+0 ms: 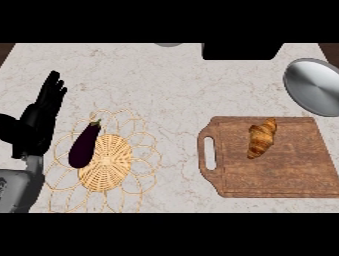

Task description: Pick the croissant from the cutting board and place it in the pan

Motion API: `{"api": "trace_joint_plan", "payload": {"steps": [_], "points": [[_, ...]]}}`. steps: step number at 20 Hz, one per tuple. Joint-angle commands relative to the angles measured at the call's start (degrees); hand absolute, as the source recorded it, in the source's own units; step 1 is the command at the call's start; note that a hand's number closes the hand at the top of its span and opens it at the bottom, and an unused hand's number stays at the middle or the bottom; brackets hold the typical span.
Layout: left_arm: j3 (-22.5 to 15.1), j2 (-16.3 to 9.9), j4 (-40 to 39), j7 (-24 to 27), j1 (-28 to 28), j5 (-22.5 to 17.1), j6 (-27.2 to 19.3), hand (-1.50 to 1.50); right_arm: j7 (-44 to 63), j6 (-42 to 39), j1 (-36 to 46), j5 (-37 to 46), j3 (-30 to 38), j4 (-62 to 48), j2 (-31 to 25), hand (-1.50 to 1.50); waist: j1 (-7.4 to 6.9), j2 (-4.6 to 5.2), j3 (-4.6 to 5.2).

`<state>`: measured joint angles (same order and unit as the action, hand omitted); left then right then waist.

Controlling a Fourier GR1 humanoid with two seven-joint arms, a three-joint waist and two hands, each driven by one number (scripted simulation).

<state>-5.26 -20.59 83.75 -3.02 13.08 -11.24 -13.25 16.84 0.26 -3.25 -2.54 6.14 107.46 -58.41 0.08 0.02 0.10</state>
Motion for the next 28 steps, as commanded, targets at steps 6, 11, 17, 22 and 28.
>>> {"api": "trace_joint_plan", "payload": {"steps": [6,11,17,22,28], "points": [[2.2,1.2,-1.4,0.6,1.4,0.5,2.9,0.00,11.2,-4.0,13.2,3.7,-10.4,1.0,8.9,-1.50,-0.77,0.14,-0.07],[1.3,3.1,5.3,-2.4,-3.2,3.5,0.3,0.00,13.9,-8.5,15.7,4.9,-10.1,2.2,12.6,-1.50,-0.50,-0.07,-0.09],[3.5,3.2,3.9,-0.9,-4.2,3.8,3.2,0.00,20.1,-10.5,15.3,10.5,-12.0,1.2,17.4,-1.50,-0.33,-0.06,-0.09],[4.4,3.9,3.0,-0.3,-3.7,4.4,4.6,0.00,19.7,-11.6,16.7,14.5,-9.8,-3.9,19.9,-1.50,-0.16,-0.05,-0.09],[5.7,5.4,-1.0,-2.6,2.9,5.6,4.2,0.00,16.5,-12.9,17.3,19.3,-11.0,-12.4,24.1,-1.50,-0.07,0.04,-0.10]]}}
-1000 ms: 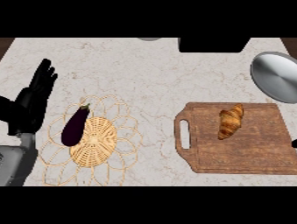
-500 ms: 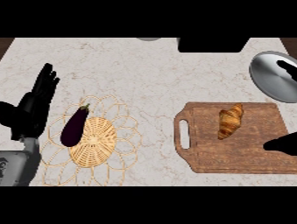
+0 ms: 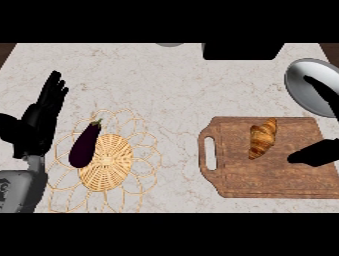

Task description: Pick the croissant from the cutting board and place it in the pan

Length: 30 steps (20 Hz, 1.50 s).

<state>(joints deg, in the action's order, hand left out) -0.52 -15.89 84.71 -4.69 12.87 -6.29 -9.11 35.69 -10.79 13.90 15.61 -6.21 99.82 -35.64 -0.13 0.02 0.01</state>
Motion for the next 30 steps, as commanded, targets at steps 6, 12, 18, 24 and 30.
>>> {"api": "trace_joint_plan", "payload": {"steps": [6,12,18,24,30], "points": [[2.6,1.4,-0.8,0.9,0.0,0.7,2.3,0.00,-7.1,-6.7,0.1,2.6,2.4,-7.6,4.4,-1.50,0.08,-0.02,-0.01],[1.8,3.2,1.0,-0.3,-0.8,3.9,1.1,0.00,-7.5,-10.0,2.5,6.8,2.3,-9.5,7.4,-1.50,-0.03,-0.05,-0.01],[2.7,3.9,0.8,1.0,-1.8,3.9,2.1,0.00,-5.8,-9.5,3.4,13.7,-1.4,-13.4,11.1,-1.50,-0.03,-0.05,-0.01],[5.8,2.3,-2.9,2.7,0.5,2.0,5.7,0.00,-5.3,-14.3,6.5,16.9,-0.6,-18.2,9.5,-1.50,0.04,0.02,0.00],[4.6,4.3,-2.0,2.5,-0.6,4.8,4.2,0.00,-4.1,-14.9,8.4,21.3,-1.9,-21.7,14.4,-1.50,-0.07,0.02,-0.01]]}}
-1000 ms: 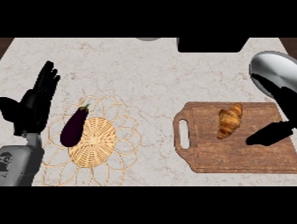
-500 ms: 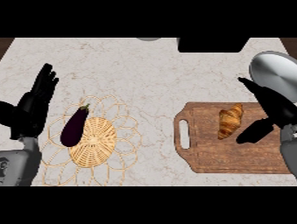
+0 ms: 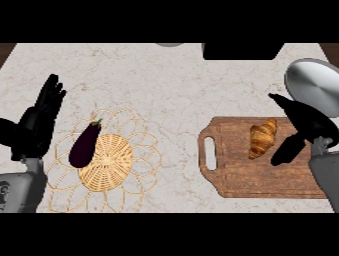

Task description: Pick the croissant from the cutting board and place it in the pan

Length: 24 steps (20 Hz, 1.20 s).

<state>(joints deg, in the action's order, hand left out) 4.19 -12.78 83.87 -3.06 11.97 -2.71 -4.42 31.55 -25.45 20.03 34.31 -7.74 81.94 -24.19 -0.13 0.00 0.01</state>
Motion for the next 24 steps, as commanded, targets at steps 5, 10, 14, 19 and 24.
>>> {"api": "trace_joint_plan", "payload": {"steps": [5,10,14,19,24], "points": [[0.9,1.5,-2.2,1.3,1.0,1.5,0.2,0.00,-5.2,2.9,0.8,6.7,0.5,-8.7,4.1,-1.50,0.01,0.04,-0.01],[-2.3,5.5,-1.7,0.1,2.0,5.8,-4.7,0.00,-5.2,-0.1,4.6,8.0,1.2,-13.4,3.9,-1.50,-0.01,0.06,-0.01],[0.8,1.9,2.4,-2.4,0.2,1.8,1.1,0.00,-9.7,0.5,5.1,9.1,3.7,-17.9,4.3,-1.50,-0.10,0.02,-0.01],[2.4,2.1,-3.7,2.9,1.8,2.1,1.9,0.00,-10.7,-1.0,4.8,9.7,3.4,-19.3,6.2,-1.50,-0.02,0.06,0.00],[2.2,1.6,0.3,-3.2,3.4,2.3,1.2,0.00,-16.7,-1.1,7.6,12.0,1.1,-20.6,5.7,1.50,-0.19,0.05,-0.01]]}}
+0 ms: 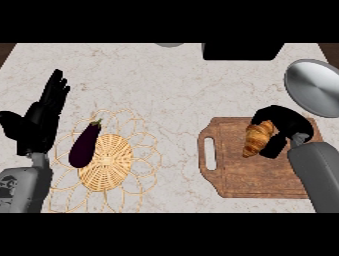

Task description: Pick the croissant from the cutting board and place it in the pan

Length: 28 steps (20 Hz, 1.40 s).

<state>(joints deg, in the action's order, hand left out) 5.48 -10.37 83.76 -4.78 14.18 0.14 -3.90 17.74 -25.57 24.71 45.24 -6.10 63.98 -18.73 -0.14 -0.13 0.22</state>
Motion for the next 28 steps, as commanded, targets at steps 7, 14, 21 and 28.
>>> {"api": "trace_joint_plan", "payload": {"steps": [7,14,21,28], "points": [[2.3,-1.3,-0.9,0.4,0.7,-0.4,1.9,0.00,-5.8,2.9,-1.5,4.6,-0.4,-0.7,1.6,1.50,0.07,0.15,-0.22],[0.5,1.3,-0.9,0.8,0.1,1.4,-0.5,0.00,7.6,7.2,-0.8,10.1,-7.2,5.6,14.8,1.50,0.10,0.05,-0.20],[1.7,-0.2,1.8,0.9,-3.5,-0.5,1.9,0.00,10.4,17.9,3.0,17.1,-6.8,17.5,12.6,1.50,0.26,-0.20,-0.19],[1.2,0.3,3.0,-0.1,-2.9,-0.4,1.6,0.00,14.0,18.2,4.9,16.4,-0.1,27.8,10.3,1.50,0.21,-0.08,-0.21]]}}
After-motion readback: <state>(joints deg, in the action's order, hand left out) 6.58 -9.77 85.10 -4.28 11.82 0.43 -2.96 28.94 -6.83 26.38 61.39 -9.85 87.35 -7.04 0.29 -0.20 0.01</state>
